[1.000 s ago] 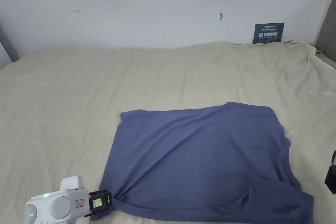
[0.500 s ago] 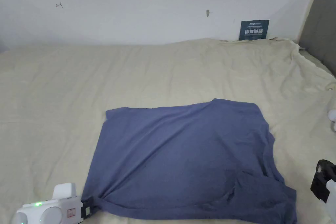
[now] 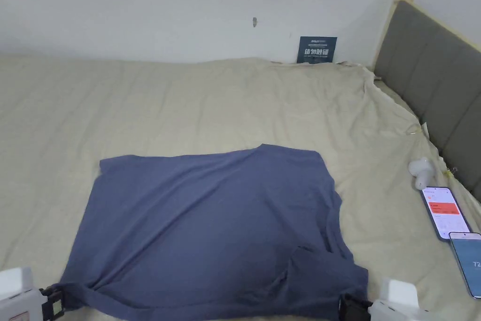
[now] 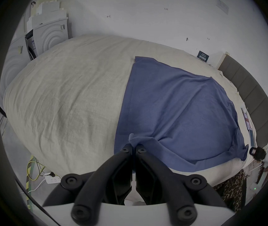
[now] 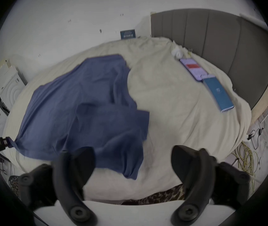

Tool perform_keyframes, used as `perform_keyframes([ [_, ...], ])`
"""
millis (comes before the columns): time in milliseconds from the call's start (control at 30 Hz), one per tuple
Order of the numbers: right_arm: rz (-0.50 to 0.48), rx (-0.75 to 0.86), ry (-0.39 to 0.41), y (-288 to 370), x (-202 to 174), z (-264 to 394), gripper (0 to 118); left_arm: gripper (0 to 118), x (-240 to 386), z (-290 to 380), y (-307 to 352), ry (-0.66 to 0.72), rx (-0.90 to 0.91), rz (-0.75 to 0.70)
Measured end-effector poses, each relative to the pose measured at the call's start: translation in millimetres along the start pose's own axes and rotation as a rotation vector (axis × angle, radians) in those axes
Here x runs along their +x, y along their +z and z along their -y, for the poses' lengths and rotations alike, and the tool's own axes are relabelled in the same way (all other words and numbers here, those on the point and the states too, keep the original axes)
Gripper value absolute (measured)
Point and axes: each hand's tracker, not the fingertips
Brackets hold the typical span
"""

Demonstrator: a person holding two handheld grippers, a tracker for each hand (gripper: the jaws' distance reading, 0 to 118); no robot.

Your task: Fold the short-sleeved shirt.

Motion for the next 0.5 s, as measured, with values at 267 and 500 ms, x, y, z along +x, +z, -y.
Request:
perform_keyframes([
  [267, -0.044, -0.040, 0.040, -7, -7, 13, 3, 0, -8, -1, -7, 0.019, 0.004, -0.002],
  [500, -0.065, 0.085, 0.063, 27, -6, -15, 2, 0, -14, -13, -5, 0.022, 0.020, -0.004],
])
